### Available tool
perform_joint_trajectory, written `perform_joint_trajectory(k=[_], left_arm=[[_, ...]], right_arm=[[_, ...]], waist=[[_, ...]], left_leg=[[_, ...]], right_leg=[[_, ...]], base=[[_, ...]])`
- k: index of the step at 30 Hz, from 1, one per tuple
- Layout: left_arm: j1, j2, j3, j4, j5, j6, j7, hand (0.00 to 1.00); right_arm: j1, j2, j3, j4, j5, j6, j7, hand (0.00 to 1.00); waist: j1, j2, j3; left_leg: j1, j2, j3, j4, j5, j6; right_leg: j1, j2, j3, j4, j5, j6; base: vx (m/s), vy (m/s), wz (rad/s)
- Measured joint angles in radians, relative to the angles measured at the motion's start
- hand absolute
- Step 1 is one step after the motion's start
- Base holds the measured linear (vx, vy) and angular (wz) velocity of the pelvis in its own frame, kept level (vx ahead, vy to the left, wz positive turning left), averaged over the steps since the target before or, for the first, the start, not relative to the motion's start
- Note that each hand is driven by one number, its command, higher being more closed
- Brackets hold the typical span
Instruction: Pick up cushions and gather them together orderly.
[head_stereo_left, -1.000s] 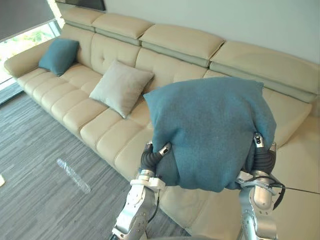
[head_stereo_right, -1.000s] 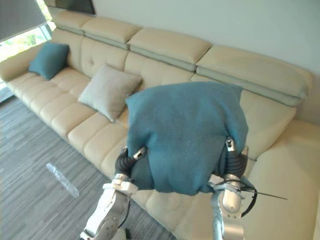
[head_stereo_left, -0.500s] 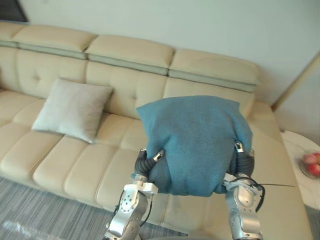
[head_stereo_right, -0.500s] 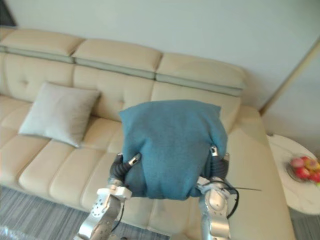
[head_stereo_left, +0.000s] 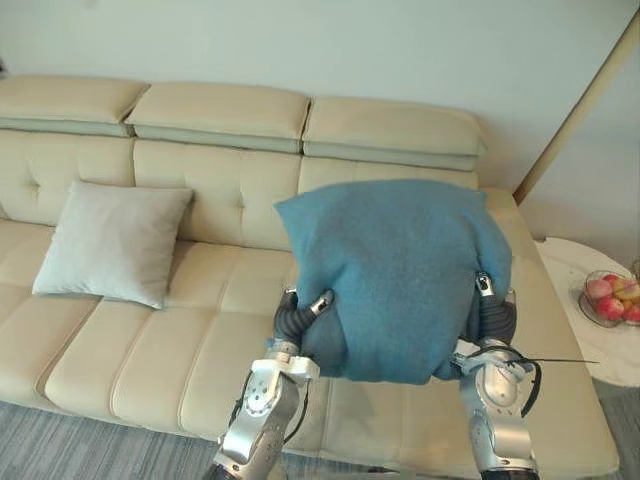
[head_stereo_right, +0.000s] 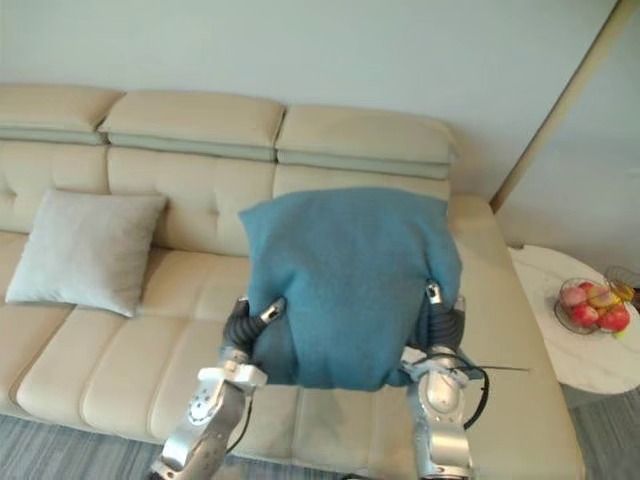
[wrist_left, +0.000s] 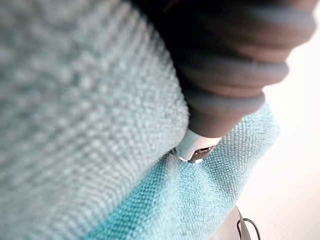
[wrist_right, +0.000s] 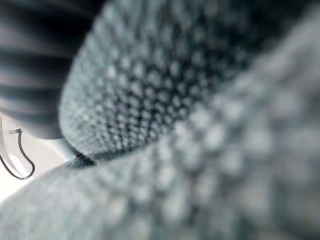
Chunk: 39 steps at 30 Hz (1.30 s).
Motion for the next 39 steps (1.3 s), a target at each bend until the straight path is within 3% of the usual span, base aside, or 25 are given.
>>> perform_joint_trajectory(k=[6,13,19,25,30,32,37,38,39], left_arm=[[0.001,0.038,-0.017,0.038,-0.001,-0.001,0.000,1.00],[0.001,0.061,-0.024,0.048,-0.001,0.003,0.000,1.00],[-0.084,0.066,-0.003,0.048,0.040,0.002,0.009,1.00],[-0.195,0.035,0.046,-0.027,0.138,-0.001,0.108,1.00],[-0.385,-0.007,0.097,-0.037,0.208,-0.016,0.213,1.00],[-0.551,0.002,0.116,-0.016,0.226,-0.026,0.265,1.00],[-1.016,0.064,0.178,0.251,0.225,-0.060,0.359,1.00],[-1.092,0.073,0.198,0.298,0.225,-0.061,0.366,0.00],[-1.186,0.075,0.233,0.367,0.225,-0.061,0.375,0.00]], right_arm=[[-0.023,0.002,0.001,0.072,-0.003,0.013,0.003,1.00],[-0.029,-0.003,0.005,0.112,-0.003,0.015,0.016,1.00],[-0.106,-0.030,0.005,0.113,-0.029,0.017,0.011,1.00],[-0.216,-0.025,0.009,0.051,-0.043,0.016,-0.053,1.00],[-0.389,-0.018,0.005,0.036,-0.082,0.015,-0.148,1.00],[-0.546,-0.046,-0.016,0.059,-0.107,0.012,-0.201,1.00],[-1.026,-0.150,-0.050,0.371,-0.117,0.012,-0.281,1.00],[-1.109,-0.165,-0.053,0.425,-0.116,0.013,-0.286,0.00],[-1.215,-0.174,-0.068,0.496,-0.116,0.015,-0.291,0.00]], waist=[[0.000,0.006,0.002],[-0.008,0.004,0.004],[-0.010,-0.009,0.049],[0.012,-0.006,0.076],[0.047,0.002,0.086],[0.051,0.004,0.114],[0.053,0.004,0.193],[0.053,0.006,0.216],[0.050,0.011,0.238]], left_leg=[[0.060,-0.025,0.005,-0.178,0.004,-0.001],[0.046,-0.046,0.059,-0.228,0.033,0.010],[-0.038,-0.045,0.059,-0.239,0.066,0.006],[-0.194,-0.023,0.057,-0.174,0.070,0.003],[-0.295,-0.010,0.045,-0.144,0.075,-0.006],[-0.357,-0.009,0.027,-0.136,0.096,-0.010],[-0.452,-0.019,-0.003,-0.193,0.181,-0.022],[-0.464,-0.022,-0.007,-0.205,0.195,-0.024],[-0.493,-0.024,-0.015,-0.211,0.209,-0.026]], right_leg=[[-0.041,-0.009,0.080,-0.062,0.067,0.018],[-0.062,-0.026,0.140,-0.168,0.154,0.036],[-0.148,-0.023,0.140,-0.171,0.191,0.028],[-0.277,-0.011,0.130,-0.153,0.218,0.025],[-0.361,-0.004,0.106,-0.140,0.230,0.023],[-0.413,-0.003,0.097,-0.140,0.249,0.016],[-0.511,-0.006,0.079,-0.163,0.303,0.009],[-0.526,-0.008,0.079,-0.166,0.313,0.008],[-0.554,-0.008,0.076,-0.171,0.327,0.009]], base=[[-0.05,0.064,-0.33],[-0.07,0.017,-0.27],[-0.07,-0.039,0.00],[-0.08,-0.040,0.04],[-0.09,-0.057,0.07],[-0.13,-0.059,0.22],[-0.10,-0.050,0.20],[-0.10,-0.015,0.13],[-0.09,-0.004,0.14]])
